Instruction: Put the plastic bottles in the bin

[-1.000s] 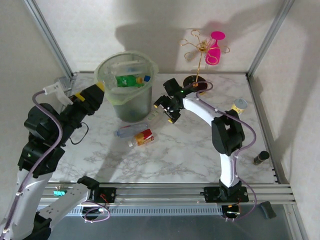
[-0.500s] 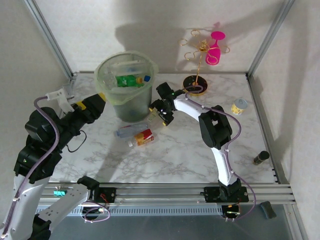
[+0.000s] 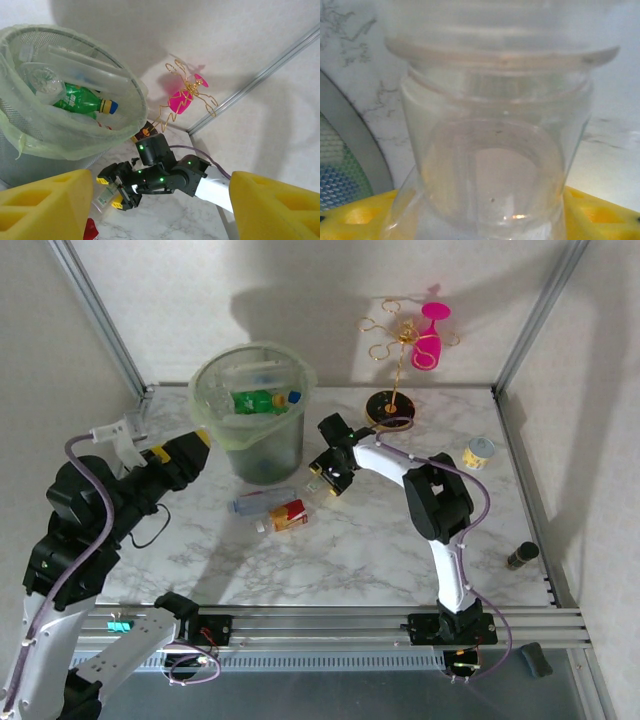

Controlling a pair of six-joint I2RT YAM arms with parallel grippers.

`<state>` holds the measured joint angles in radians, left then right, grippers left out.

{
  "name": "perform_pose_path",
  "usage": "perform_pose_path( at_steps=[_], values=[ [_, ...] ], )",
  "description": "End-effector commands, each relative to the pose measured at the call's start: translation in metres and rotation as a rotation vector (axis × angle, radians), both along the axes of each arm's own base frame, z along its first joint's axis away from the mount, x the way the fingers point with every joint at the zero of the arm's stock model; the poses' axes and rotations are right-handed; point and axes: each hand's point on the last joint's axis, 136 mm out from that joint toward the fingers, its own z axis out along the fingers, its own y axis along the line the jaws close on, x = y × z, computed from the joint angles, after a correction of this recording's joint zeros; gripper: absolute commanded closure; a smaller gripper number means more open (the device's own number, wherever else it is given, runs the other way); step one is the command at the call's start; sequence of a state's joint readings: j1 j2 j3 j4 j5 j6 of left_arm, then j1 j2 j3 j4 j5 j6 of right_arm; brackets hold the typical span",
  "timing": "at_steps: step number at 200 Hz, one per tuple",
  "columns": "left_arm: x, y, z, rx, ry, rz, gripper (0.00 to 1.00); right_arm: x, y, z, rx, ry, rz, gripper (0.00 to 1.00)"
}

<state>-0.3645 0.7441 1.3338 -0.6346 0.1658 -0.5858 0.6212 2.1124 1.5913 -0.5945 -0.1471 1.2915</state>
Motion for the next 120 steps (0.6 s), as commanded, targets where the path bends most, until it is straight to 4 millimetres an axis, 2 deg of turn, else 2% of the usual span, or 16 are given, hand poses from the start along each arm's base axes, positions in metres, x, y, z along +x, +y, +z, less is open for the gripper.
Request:
perform_pose_path(
  at_steps=[1, 15, 40, 67, 92, 120],
  values=[
    [0.007, -0.008, 0.008, -0.002, -0.023, -0.031, 0.29, -0.004, -0.022, 0.025, -0.024, -0.052, -0.005, 0.57],
    [0.014, -0.013, 0.005, -0.011, -0.012, -0.042, 0.29, -0.008, -0.028, 0.038, -0.011, -0.085, 0.013, 0.58],
    [0.030, -0.027, -0.011, -0.029, 0.050, -0.078, 0.28, -0.009, -0.029, 0.081, 0.022, -0.206, 0.089, 0.58],
    [0.049, -0.052, -0.041, -0.030, 0.152, -0.162, 0.23, -0.008, -0.025, 0.148, 0.082, -0.397, 0.203, 0.57],
    [0.060, -0.071, -0.058, 0.014, 0.204, -0.219, 0.19, -0.016, -0.018, 0.206, 0.144, -0.549, 0.327, 0.58],
    [0.061, -0.118, -0.073, 0.130, 0.230, -0.323, 0.13, -0.036, -0.005, 0.255, 0.256, -0.629, 0.458, 0.59]
  ],
)
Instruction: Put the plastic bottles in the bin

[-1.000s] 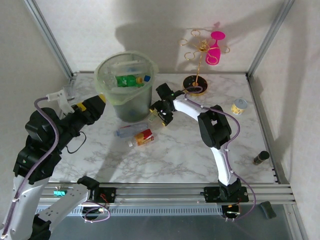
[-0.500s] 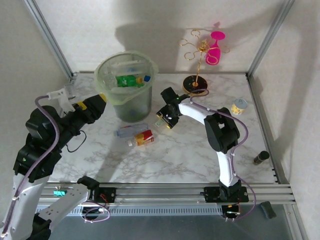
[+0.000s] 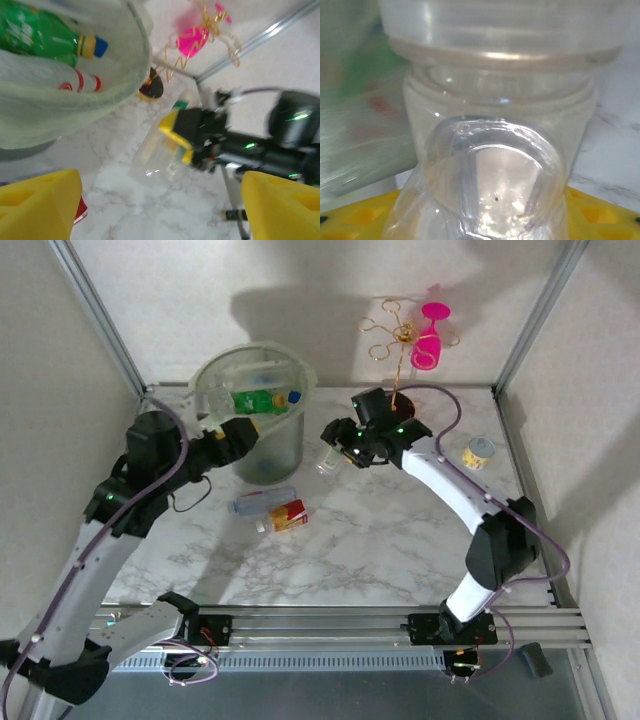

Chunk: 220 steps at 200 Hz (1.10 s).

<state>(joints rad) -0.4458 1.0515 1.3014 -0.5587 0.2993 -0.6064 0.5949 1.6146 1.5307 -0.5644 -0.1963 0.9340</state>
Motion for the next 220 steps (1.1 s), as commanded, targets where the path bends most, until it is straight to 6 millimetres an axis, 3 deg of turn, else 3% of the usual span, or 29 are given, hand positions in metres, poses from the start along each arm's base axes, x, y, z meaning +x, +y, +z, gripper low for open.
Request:
perform_pose_path(
  at_steps=[1, 21, 34, 66, 93, 117, 146, 174, 203, 220],
  values=[
    [-0.008, -0.040, 0.005, 0.059, -0.038, -0.133, 0.13, -0.018, 0.013, 0.044, 0.056, -0.106, 0.175, 0.59],
    [-0.007, -0.066, -0.007, 0.143, -0.029, -0.173, 0.09, -0.034, 0.016, 0.070, 0.108, -0.140, 0.247, 0.59],
    [-0.002, -0.072, -0.012, 0.179, -0.039, -0.166, 0.01, -0.043, 0.015, 0.085, 0.128, -0.168, 0.277, 0.59],
    [0.005, -0.100, -0.007, 0.149, -0.064, -0.225, 0.01, -0.060, 0.007, 0.109, 0.131, -0.206, 0.320, 0.59],
    [0.008, -0.119, -0.016, 0.172, -0.056, -0.275, 0.02, -0.071, 0.005, 0.126, 0.146, -0.235, 0.354, 0.59],
    [0.006, -0.128, -0.003, 0.126, -0.104, -0.306, 0.04, -0.079, 0.004, 0.133, 0.164, -0.245, 0.377, 0.59],
    [0.001, -0.141, 0.011, 0.072, -0.142, -0.370, 0.15, -0.089, 0.005, 0.132, 0.183, -0.235, 0.415, 0.58],
    [-0.006, -0.150, 0.021, 0.017, -0.172, -0.425, 0.32, -0.094, 0.003, 0.137, 0.191, -0.252, 0.422, 0.58],
    [-0.008, -0.154, 0.021, -0.006, -0.172, -0.442, 0.39, -0.097, 0.002, 0.140, 0.203, -0.257, 0.423, 0.58],
    [-0.009, -0.152, 0.025, -0.009, -0.184, -0.437, 0.44, -0.097, 0.001, 0.143, 0.206, -0.263, 0.420, 0.50]
  ],
)
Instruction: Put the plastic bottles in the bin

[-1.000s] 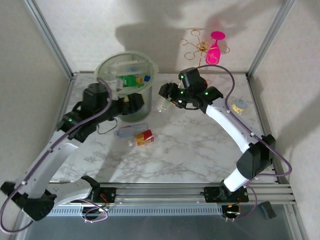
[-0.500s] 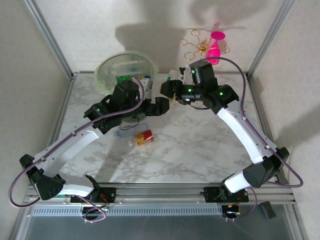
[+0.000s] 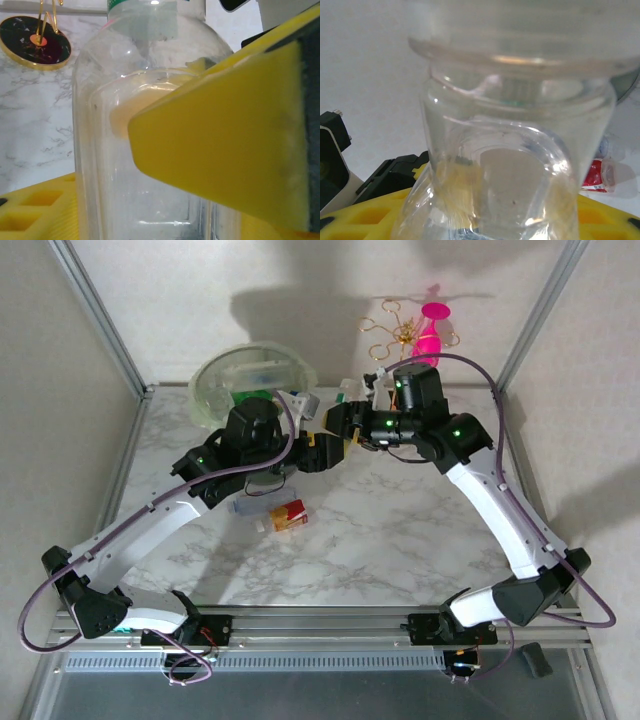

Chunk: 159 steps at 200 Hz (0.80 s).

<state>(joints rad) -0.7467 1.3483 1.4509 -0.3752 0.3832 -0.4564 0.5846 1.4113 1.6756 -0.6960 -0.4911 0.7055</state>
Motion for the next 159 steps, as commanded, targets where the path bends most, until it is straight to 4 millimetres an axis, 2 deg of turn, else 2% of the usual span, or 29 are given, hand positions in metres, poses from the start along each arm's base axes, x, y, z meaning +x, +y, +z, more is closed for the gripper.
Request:
perform_pose_path(
  at_steps=[1, 15, 41, 66, 90, 108, 118, 132, 159],
  values=[
    [0.000, -0.004, 0.022, -0.070, -0.054, -0.010, 0.45, -0.018, 0.003, 0.012, 0.036, -0.014, 0.069, 0.50],
    [0.000, 0.000, 0.028, -0.080, -0.072, 0.001, 0.47, -0.018, 0.001, 0.014, 0.038, -0.025, 0.062, 0.35],
    [0.000, 0.007, 0.036, -0.089, -0.096, 0.035, 0.49, -0.015, -0.005, 0.028, 0.051, -0.082, 0.018, 0.18],
    [0.001, 0.015, 0.041, -0.095, -0.107, 0.065, 0.52, -0.004, -0.025, 0.046, 0.049, -0.146, -0.103, 0.02],
    [0.011, 0.032, 0.059, -0.153, -0.106, 0.148, 0.55, -0.011, -0.039, 0.082, 0.129, -0.264, -0.138, 0.01],
    [0.023, 0.052, 0.091, -0.243, -0.116, 0.243, 0.57, -0.014, -0.060, 0.113, 0.146, -0.372, -0.209, 0.01],
    [0.029, 0.064, 0.111, -0.289, -0.138, 0.303, 0.57, -0.015, -0.070, 0.122, 0.147, -0.414, -0.239, 0.01],
    [0.038, 0.085, 0.135, -0.350, -0.160, 0.418, 0.62, -0.018, -0.078, 0.125, 0.132, -0.449, -0.253, 0.01],
    [0.046, 0.122, 0.160, -0.524, -0.164, 0.586, 0.69, -0.015, -0.087, 0.106, 0.069, -0.422, -0.279, 0.01]
  ],
)
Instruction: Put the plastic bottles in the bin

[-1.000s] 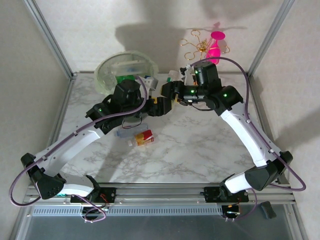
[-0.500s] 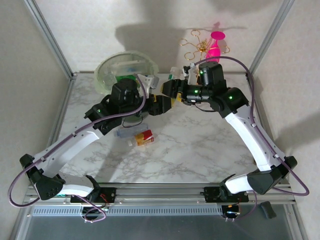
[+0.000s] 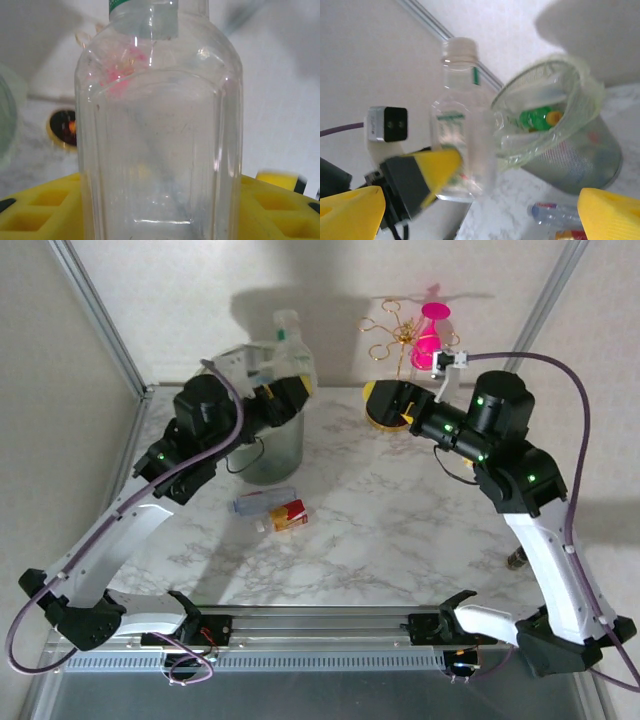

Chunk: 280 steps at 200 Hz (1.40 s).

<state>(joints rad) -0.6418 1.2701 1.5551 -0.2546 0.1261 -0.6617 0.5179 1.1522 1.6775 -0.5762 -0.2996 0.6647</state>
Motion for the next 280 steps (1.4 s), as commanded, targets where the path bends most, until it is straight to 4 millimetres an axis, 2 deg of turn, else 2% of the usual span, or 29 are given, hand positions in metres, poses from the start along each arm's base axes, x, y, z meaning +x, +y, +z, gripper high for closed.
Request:
perform_pose_path(
  at_steps=[1, 11, 29, 47, 66, 94, 120, 148, 171, 204, 229, 246, 280],
  values=[
    [0.003, 0.046, 0.054, -0.239, -0.069, 0.190, 0.69, 0.007, -0.010, -0.006, -0.052, -0.023, -0.055, 0.01],
    [0.005, 0.055, 0.055, -0.279, -0.064, 0.232, 0.77, 0.007, -0.010, -0.014, -0.061, -0.006, -0.056, 0.01],
    [0.010, 0.060, 0.052, -0.287, -0.063, 0.274, 0.81, 0.006, -0.011, -0.027, -0.082, 0.013, -0.056, 0.01],
    [0.020, 0.059, 0.036, -0.206, -0.027, 0.310, 0.93, 0.005, -0.013, -0.037, -0.100, 0.032, -0.060, 0.01],
    [0.027, 0.066, 0.013, -0.152, 0.013, 0.366, 0.99, 0.002, -0.015, -0.043, -0.108, 0.046, -0.062, 0.01],
    [0.032, 0.082, -0.013, -0.141, 0.062, 0.462, 1.00, -0.002, -0.022, -0.052, -0.134, 0.062, -0.081, 0.02],
    [0.043, 0.093, -0.040, -0.233, 0.171, 0.580, 1.00, -0.002, -0.026, -0.062, -0.161, 0.085, -0.100, 0.01],
    [0.063, 0.079, -0.084, -0.330, 0.351, 0.669, 1.00, -0.001, -0.027, -0.067, -0.173, 0.097, -0.104, 0.01],
    [0.076, 0.076, -0.101, -0.358, 0.420, 0.764, 1.00, 0.000, -0.025, -0.068, -0.178, 0.101, -0.101, 0.01],
    [0.087, 0.082, -0.123, -0.418, 0.427, 0.900, 1.00, 0.002, -0.023, -0.073, -0.185, 0.110, -0.094, 0.01],
    [0.093, 0.082, -0.136, -0.450, 0.427, 0.969, 0.89, 0.004, -0.023, -0.076, -0.194, 0.118, -0.095, 0.02],
    [0.098, 0.081, -0.140, -0.458, 0.419, 0.986, 0.78, 0.005, -0.022, -0.078, -0.197, 0.121, -0.094, 0.01],
    [0.105, 0.079, -0.147, -0.435, 0.422, 1.008, 0.36, 0.006, -0.024, -0.081, -0.211, 0.121, -0.100, 0.01]
  ],
)
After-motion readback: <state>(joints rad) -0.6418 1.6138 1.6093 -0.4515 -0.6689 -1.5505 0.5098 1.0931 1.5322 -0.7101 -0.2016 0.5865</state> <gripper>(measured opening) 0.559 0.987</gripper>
